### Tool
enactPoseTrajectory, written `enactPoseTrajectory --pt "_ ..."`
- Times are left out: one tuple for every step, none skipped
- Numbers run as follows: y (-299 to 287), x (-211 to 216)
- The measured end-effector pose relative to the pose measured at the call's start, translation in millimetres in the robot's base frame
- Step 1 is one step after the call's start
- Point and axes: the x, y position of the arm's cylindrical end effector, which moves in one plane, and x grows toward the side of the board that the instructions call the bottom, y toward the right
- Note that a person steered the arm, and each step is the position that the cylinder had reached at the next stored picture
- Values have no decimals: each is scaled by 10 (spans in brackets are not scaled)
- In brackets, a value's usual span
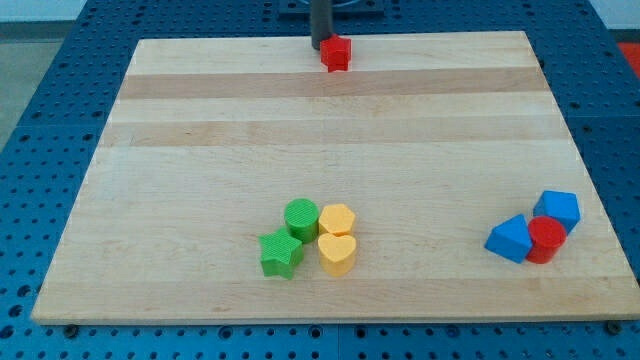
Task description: Push the red star towards the blue triangle
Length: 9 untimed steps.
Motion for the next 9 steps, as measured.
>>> enactPoseTrajectory --pt "74 149" --pt "84 398" --pt "190 611" --pt "374 790" --pt "536 999" --pt "712 1203" --pt "924 1347" --pt "1169 1353" --pt "1314 1423"
